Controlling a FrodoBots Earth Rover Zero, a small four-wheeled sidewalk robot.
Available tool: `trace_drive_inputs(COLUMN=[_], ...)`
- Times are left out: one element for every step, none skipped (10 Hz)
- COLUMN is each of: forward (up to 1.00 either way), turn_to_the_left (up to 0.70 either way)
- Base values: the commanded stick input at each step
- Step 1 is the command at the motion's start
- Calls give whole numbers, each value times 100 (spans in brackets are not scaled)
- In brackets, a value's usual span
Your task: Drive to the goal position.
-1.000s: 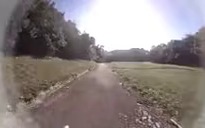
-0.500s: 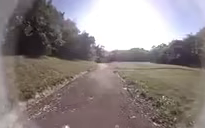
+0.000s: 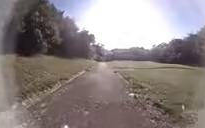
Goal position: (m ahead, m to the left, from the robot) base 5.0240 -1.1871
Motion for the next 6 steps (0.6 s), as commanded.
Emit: trace_drive_inputs(forward=[100, 100, 100, 100, 100, 100], turn_to_the_left=[1, 1, 1, 1, 1, 1])
